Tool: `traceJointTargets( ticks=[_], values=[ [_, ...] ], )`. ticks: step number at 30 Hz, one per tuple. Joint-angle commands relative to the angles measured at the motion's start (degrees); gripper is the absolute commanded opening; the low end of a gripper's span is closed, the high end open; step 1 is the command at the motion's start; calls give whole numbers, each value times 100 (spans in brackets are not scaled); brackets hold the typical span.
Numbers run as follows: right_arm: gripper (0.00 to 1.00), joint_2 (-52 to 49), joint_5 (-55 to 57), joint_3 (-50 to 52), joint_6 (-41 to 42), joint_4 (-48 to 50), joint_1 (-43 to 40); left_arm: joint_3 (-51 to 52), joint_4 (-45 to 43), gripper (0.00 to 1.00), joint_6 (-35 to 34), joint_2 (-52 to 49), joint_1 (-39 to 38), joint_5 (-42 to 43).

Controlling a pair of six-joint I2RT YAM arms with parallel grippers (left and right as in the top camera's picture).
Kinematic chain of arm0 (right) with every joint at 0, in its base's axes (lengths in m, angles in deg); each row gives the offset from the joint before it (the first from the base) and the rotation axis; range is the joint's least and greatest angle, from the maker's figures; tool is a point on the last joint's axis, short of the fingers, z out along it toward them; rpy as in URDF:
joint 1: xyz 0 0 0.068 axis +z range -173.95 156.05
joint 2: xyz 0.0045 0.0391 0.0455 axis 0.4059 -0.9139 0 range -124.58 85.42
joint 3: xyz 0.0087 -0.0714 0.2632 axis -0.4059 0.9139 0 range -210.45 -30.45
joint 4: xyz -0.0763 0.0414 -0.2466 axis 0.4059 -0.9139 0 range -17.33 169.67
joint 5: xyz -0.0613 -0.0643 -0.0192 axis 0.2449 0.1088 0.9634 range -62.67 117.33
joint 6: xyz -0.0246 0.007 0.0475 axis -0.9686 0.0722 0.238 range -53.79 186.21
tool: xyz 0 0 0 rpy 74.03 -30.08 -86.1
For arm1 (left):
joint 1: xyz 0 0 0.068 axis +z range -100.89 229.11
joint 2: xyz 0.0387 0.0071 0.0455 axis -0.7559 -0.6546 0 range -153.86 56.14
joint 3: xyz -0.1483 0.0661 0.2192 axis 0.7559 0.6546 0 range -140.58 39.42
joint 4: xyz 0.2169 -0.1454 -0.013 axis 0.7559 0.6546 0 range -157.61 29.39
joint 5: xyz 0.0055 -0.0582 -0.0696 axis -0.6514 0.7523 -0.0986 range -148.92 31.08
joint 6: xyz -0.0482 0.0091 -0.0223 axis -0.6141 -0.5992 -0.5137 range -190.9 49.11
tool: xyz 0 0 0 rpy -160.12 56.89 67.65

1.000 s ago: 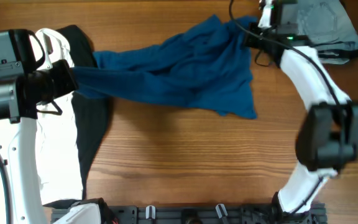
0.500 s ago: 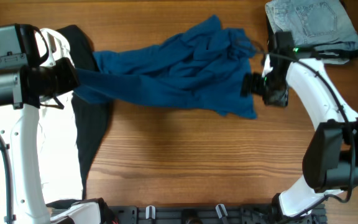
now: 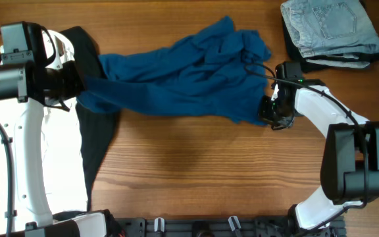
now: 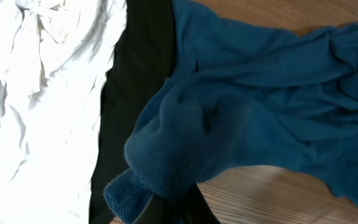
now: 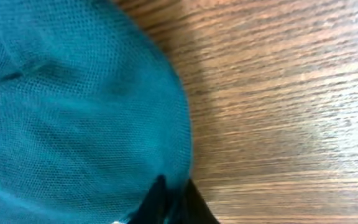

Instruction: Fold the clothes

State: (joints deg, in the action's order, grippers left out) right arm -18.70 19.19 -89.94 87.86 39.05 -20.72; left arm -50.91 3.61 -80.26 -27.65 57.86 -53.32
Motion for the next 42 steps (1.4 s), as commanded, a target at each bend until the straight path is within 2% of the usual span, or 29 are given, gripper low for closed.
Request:
traceJointTargets(
  ticks=[1,5,8,14,17,20,26,29,32,34,36,39,41,42],
  values=[
    [4,535,44,-522,-50,-479,-79,-79,-52,4,-52,-20,37,-55],
    [4,1556,81,-2811,-490,-1235,-815,-315,-374,4,-50,278,37,-55],
    [4,1622,7,-4509,-793,-1517,-1279,-870,-649,4,-50,745,37,-52],
    [4,1628,-210,-6234,-1043,-1788,-1722,-1797,-1408,4,-55,1749,37,199],
    [4,1628,-278,-6699,-1152,-1834,-1956,-1985,-1875,4,-146,2162,37,439],
    [4,1609,-553,-6763,-1523,-1554,-1991,-1985,-1943,4,-142,2149,37,435],
    [4,671,-966,-6763,-1541,-391,-1991,-1985,-2306,4,-142,772,37,439],
    [4,-17,-1167,-6765,-1375,839,-1873,-1985,-3237,4,-142,-76,37,439],
    [4,-142,-1169,-6835,-1364,2203,-1764,-1985,-4461,4,-293,-479,35,498],
    [4,-142,-1161,-7423,-1360,2396,-1860,-2146,-4817,4,-310,-461,35,551],
    [4,-142,-1115,-8148,-1403,2367,-1987,-2636,-4791,4,-308,-461,35,752],
    [4,-140,-1121,-8421,-1421,2223,-2188,-3110,-4277,4,-308,-459,35,1338],
    [4,-201,-1158,-8404,-1611,1563,-2238,-3248,-3379,4,-181,-435,37,1390],
    [4,-363,-1182,-8404,-1888,826,-2234,-3248,-2393,4,190,-431,37,1384]
  ],
)
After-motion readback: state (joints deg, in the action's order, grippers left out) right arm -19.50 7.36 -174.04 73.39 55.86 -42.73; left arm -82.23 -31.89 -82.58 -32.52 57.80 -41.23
